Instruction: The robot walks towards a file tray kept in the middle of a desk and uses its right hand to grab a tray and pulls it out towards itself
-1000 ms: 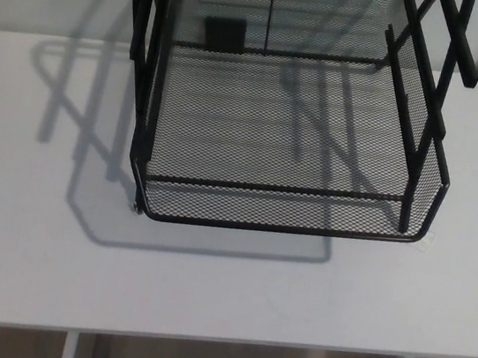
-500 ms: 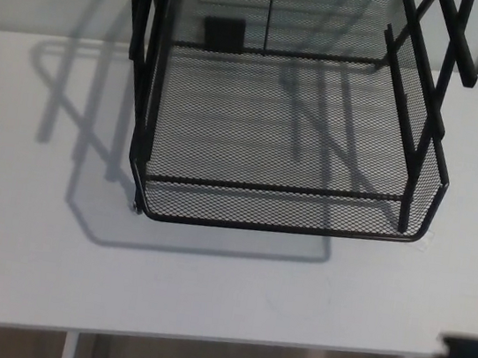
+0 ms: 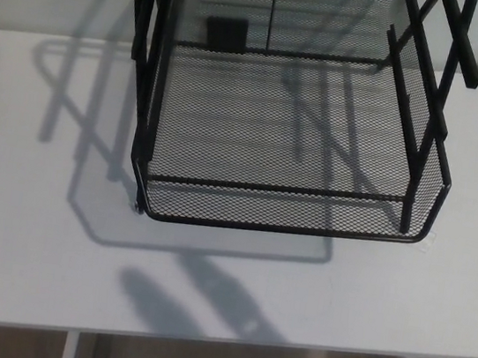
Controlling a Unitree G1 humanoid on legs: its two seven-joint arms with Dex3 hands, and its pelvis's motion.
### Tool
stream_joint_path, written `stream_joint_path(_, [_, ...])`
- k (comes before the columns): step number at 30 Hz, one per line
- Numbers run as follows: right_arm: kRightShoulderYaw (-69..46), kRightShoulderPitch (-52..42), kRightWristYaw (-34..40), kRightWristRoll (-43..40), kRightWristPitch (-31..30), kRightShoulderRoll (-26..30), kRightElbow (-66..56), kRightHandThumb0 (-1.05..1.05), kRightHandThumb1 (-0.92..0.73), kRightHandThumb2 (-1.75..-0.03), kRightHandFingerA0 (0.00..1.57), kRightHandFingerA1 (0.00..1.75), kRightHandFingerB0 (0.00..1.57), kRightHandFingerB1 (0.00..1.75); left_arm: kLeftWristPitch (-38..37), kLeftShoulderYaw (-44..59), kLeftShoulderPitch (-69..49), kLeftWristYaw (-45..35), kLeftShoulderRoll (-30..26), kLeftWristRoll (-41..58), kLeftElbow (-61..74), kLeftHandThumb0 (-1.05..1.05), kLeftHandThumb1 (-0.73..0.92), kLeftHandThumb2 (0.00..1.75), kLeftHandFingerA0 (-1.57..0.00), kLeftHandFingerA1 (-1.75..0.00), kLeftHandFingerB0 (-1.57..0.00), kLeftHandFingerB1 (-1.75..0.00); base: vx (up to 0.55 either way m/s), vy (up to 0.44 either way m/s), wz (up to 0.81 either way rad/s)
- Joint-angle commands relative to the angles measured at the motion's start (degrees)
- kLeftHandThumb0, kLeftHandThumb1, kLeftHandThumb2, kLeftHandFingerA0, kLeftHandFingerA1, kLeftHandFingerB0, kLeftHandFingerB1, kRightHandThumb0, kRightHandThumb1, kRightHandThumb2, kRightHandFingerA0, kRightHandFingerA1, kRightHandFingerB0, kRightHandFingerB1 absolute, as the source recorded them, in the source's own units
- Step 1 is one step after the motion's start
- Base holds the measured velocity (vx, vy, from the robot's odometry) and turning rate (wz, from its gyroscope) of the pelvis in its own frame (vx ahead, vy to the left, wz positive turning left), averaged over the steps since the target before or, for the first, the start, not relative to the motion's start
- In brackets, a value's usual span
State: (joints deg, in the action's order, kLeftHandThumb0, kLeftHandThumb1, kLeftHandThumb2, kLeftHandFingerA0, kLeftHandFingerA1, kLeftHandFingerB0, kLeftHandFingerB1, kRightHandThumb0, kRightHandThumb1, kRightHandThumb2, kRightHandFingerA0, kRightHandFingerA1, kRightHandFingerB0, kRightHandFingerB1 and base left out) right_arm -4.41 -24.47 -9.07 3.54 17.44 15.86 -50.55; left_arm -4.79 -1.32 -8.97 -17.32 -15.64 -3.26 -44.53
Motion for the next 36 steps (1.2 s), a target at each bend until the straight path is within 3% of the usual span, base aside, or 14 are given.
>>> stream_joint_path(1, [17.47,24.99,-9.14,51.57,-17.73,-11.65,6.25,-0.89,-0.54,-0.91,0.01,0.23,0.1,0.2,2.95,0.96,0.58,-2.24,-2.08,1.19,3.24,-0.45,0.41,0.66,-0.63,-0.77,-0.47,-0.65,0.0,0.0,0.0])
stream_joint_path(5, [21.21,27.85,-5.9,57.3,-19.26,-14.18,12.87,-0.79,-0.47,-0.86,0.0,0.3,0.01,0.36,2.58,1.27,0.16,-2.59,-2.28,1.53,3.23,-0.42,0.4,0.64,-0.55,-0.74,-0.46,-0.64,0.0,0.0,0.0])
stream_joint_path(6, [21.91,28.79,-5.28,58.82,-19.81,-14.51,14.57,-0.8,-0.48,-0.6,0.0,0.47,0.04,0.4,2.56,1.34,0.15,-2.82,-2.31,1.7,3.43,-0.43,0.4,0.64,-0.54,-0.75,-0.45,-0.64,0.0,0.0,0.0])
stream_joint_path(7, [23.47,30.73,-4.63,60.87,-21.45,-15.01,18.24,-0.8,-0.35,-0.69,0.02,0.41,0.06,0.41,3.19,1.32,0.25,-2.49,-2.26,1.59,3.98,-0.45,0.39,0.63,-0.56,-0.76,-0.46,-0.63,0.0,0.0,0.0])
stream_joint_path(8, [24.23,31.36,-4.13,61.25,-22.34,-15.2,19.98,-0.75,-0.42,-0.55,0.0,0.51,0.05,0.4,2.84,1.28,0.37,-2.54,-2.29,1.52,3.64,-0.44,0.4,0.62,-0.56,-0.76,-0.46,-0.64,0.0,0.0,0.0])
stream_joint_path(13, [26.69,32.55,-2.86,63.2,-25.65,-15.59,25.57,-0.69,-0.3,-0.68,0.0,0.36,0.07,0.41,2.28,1.11,-0.41,-2.66,-2.12,1.48,3.62,-0.44,0.39,0.62,-0.59,-0.77,-0.47,-0.64,0.0,0.0,0.0])
stream_joint_path(15, [27.73,33.92,-2.9,66.71,-27.32,-15.36,28.59,-0.71,-0.29,-0.67,0.01,0.36,0.07,0.4,3.04,1.02,-0.77,-2.87,-2.1,1.55,4.74,-0.46,0.29,0.8,-0.58,-0.77,-0.44,-0.67,0.0,0.0,0.0])
stream_joint_path(16, [28.27,34.5,-2.14,66.7,-28.09,-15.4,30.17,-0.71,-0.29,-0.67,0.01,0.36,0.07,0.41,3.06,0.88,-0.77,-2.44,-2.04,1.24,4.68,-0.44,0.38,0.62,-0.61,-0.76,-0.46,-0.63,0.0,0.0,0.0])
stream_joint_path(26, [33.25,37.56,10.75,72.62,-37.57,-16.75,45.24,-0.74,-0.34,-0.51,0.0,0.49,0.21,0.36,2.53,0.52,-1.91,-2.7,-1.93,1.08,5.73,-0.45,0.39,0.62,-0.61,-0.77,-0.48,-0.66,0.0,0.0,0.0])
stream_joint_path(27, [33.83,37.97,10.46,73.35,-38.62,-16.97,46.31,-0.76,-0.29,-0.64,0.03,0.43,0.15,0.41,2.46,0.56,-1.84,-2.76,-1.94,1.12,5.6,-0.45,0.4,0.62,-0.61,-0.77,-0.49,-0.66,0.0,0.0,0.0])
stream_joint_path(33, [36.82,39.52,9.16,77.9,-43.8,-17.85,50.39,-0.76,-0.38,-0.52,0.01,0.46,0.13,0.36,2.13,0.29,-2.24,-3.25,-2.27,0.88,6.46,-0.46,0.4,0.62,-0.66,-0.77,-0.49,-0.66,0.0,0.0,0.0])
stream_joint_path(34, [37.19,39.64,9.72,78.36,-44.43,-17.85,51.05,-0.36,0.0,-0.74,0.04,0.56,0.0,0.5,1.99,0.16,-2.34,-3.34,-2.36,0.75,6.64,-0.48,0.4,0.61,-0.66,-0.77,-0.48,-0.65,0.0,0.0,0.0])
stream_joint_path(35, [37.61,39.8,10.57,79.07,-45.07,-17.72,51.93,-0.37,-0.01,-0.75,0.03,0.55,0.0,0.51,1.65,0.04,-2.58,-3.49,-2.36,0.72,6.84,-0.49,0.39,0.61,-0.65,-0.77,-0.48,-0.66,0.0,0.0,0.0])
stream_joint_path(36, [38.07,40.08,11.17,79.73,-45.88,-17.73,52.93,-0.79,-0.42,-0.53,0.01,0.48,0.11,0.38,1.59,0.06,-2.71,-3.64,-2.37,0.8,6.98,-0.49,0.39,0.6,-0.67,-0.77,-0.49,-0.66,0.0,0.0,0.0])
